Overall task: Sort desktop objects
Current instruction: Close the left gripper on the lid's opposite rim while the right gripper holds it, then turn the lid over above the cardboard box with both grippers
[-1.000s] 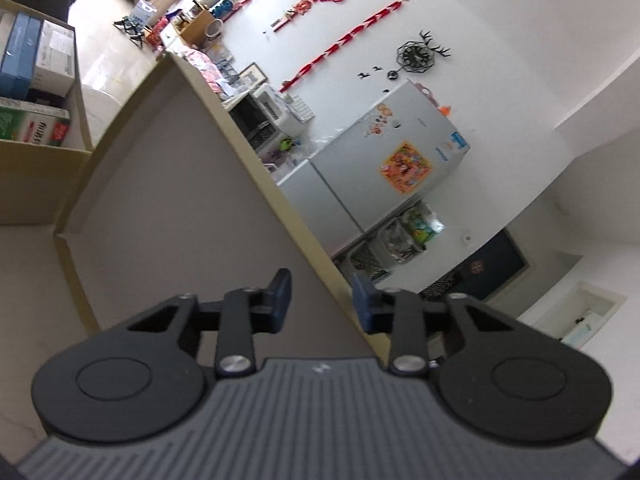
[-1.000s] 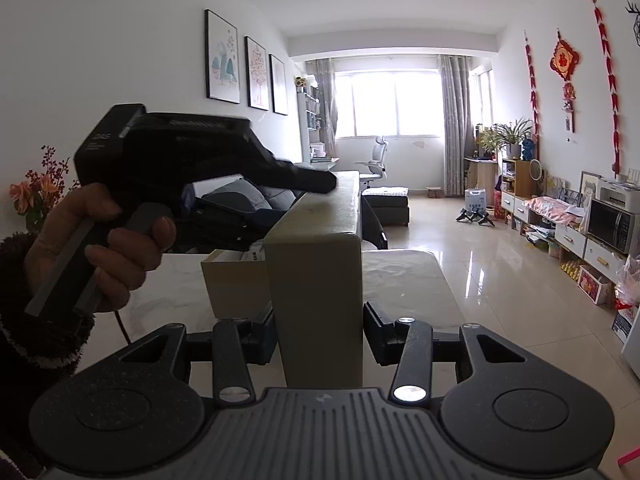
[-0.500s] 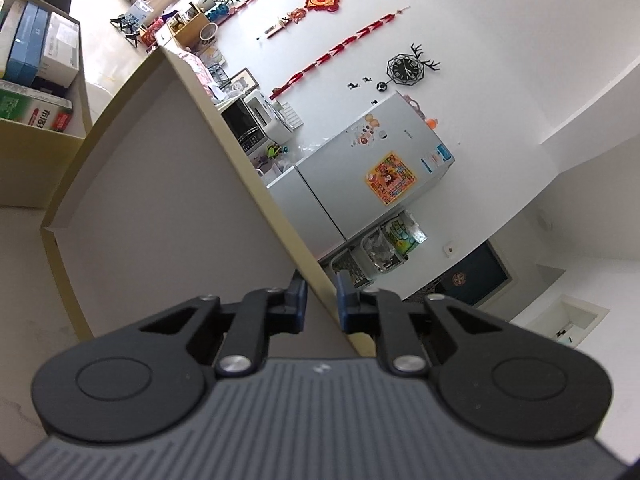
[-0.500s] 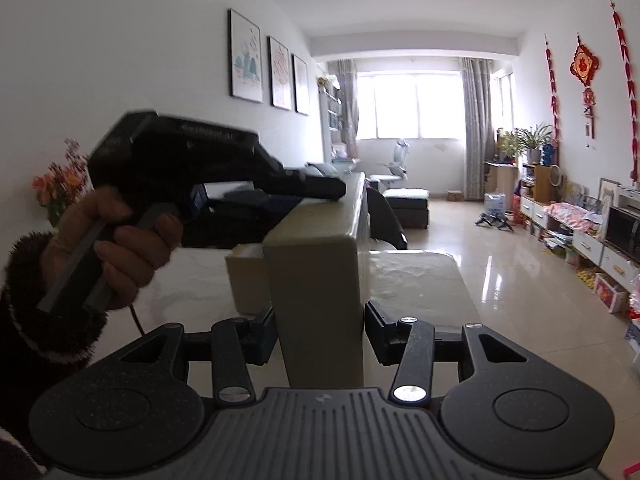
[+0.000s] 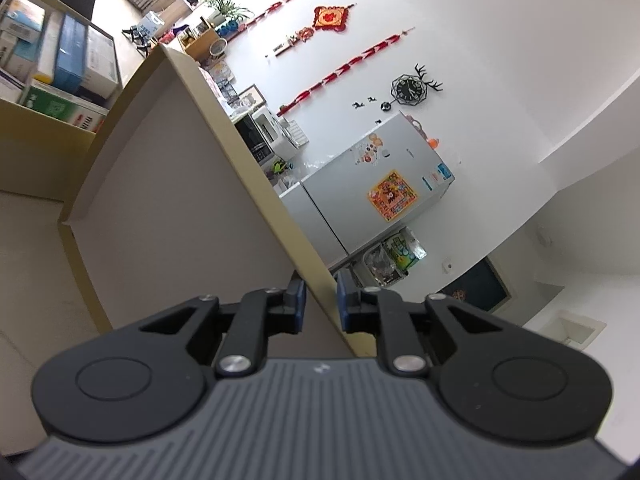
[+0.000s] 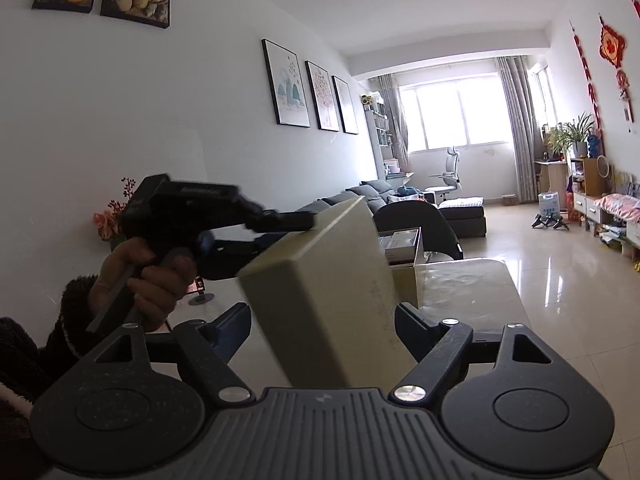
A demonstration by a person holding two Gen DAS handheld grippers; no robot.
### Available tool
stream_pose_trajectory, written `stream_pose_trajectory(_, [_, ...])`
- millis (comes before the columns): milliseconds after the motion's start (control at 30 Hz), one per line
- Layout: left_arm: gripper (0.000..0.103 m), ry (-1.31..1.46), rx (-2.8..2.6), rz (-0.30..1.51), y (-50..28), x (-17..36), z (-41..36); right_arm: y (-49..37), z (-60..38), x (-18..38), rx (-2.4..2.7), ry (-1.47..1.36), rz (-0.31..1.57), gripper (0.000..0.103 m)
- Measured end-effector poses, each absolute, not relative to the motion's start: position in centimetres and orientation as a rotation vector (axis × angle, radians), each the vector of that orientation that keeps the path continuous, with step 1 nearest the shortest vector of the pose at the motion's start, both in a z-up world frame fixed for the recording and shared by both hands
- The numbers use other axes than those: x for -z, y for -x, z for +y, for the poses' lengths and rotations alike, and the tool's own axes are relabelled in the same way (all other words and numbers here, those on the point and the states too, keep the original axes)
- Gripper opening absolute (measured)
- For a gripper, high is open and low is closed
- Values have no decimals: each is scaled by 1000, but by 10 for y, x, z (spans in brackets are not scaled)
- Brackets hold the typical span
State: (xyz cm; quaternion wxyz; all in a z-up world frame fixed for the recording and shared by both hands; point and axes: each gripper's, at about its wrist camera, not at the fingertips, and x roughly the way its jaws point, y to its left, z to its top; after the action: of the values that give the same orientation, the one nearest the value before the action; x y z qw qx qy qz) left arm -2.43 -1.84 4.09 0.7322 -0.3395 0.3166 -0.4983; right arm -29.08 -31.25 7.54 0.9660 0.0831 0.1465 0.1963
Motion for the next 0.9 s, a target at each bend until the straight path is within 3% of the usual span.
stream_pose_trajectory(900, [26,834,904,752,56,-9,84,232,-345,-43,-406,-283,493,83])
